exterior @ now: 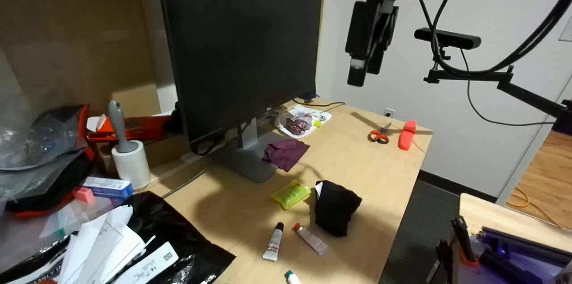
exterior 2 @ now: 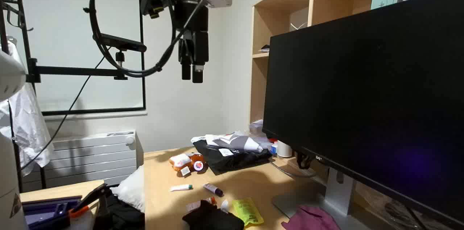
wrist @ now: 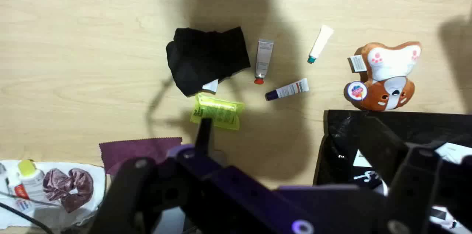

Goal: Move the purse to the right

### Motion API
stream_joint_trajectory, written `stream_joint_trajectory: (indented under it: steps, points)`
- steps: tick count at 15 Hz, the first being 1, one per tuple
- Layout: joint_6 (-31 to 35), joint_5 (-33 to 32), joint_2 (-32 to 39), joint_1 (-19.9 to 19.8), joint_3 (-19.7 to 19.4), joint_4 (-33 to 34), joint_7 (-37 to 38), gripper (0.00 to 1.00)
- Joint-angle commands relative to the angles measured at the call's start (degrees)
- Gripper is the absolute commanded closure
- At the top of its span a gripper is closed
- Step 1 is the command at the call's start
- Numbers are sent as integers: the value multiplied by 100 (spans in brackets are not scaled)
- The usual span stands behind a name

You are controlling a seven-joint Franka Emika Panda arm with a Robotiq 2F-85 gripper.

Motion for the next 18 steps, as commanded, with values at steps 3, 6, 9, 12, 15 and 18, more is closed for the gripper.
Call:
stream_joint_trajectory:
  steps: [3, 6, 9, 12, 15, 18]
  points:
    - [-15, 10, 3, -22, 17, 12, -11, 0]
    - [-14, 10, 3, -22, 17, 12, -11, 0]
    - [-15, 10, 3, -22, 17, 12, -11, 0]
    - [329, 50, 210, -21, 31, 33, 47, 0]
    - [854, 114, 470, -12, -12, -99, -3, 0]
    - [1391, 47, 828, -63, -79, -243, -72, 0]
